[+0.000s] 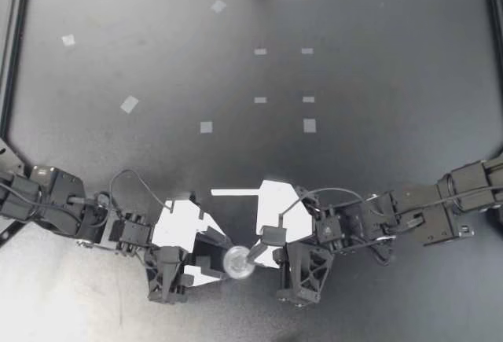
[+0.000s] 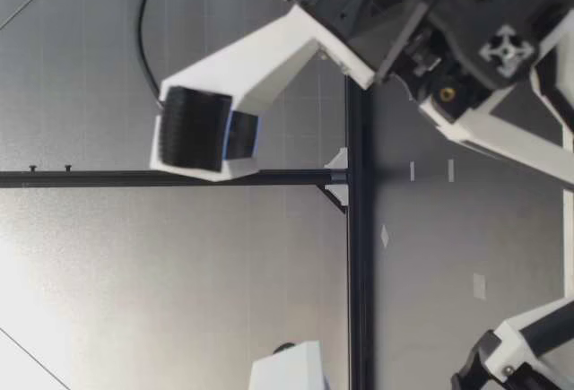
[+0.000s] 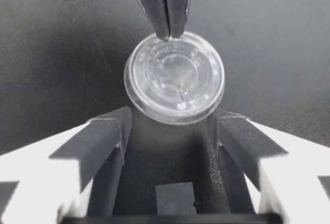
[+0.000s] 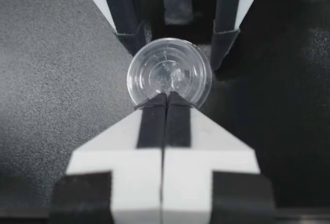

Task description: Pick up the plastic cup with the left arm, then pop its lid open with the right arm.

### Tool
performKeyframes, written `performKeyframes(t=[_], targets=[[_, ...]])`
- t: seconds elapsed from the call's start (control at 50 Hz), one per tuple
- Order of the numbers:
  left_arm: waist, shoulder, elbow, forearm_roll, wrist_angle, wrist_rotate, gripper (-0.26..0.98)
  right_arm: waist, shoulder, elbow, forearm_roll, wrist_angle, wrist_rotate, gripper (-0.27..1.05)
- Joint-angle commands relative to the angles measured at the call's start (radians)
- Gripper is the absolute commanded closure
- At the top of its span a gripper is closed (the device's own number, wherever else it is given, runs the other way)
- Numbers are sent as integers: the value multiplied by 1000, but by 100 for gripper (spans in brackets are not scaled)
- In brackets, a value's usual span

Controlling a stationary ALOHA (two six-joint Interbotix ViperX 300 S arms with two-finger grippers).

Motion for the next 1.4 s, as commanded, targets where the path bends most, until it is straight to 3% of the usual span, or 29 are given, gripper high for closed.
performKeyframes(t=[0.0, 1.1, 1.38], targets=[[-3, -17, -14, -2, -9, -2, 14, 6, -12, -9, 2, -2, 2, 88], [-3, -5, -61, -2, 46, 9, 16, 21, -3, 5, -2, 3, 34, 88], [-3, 2, -74, 2, 63, 29, 34, 21, -21, 8, -2, 3, 37, 88]])
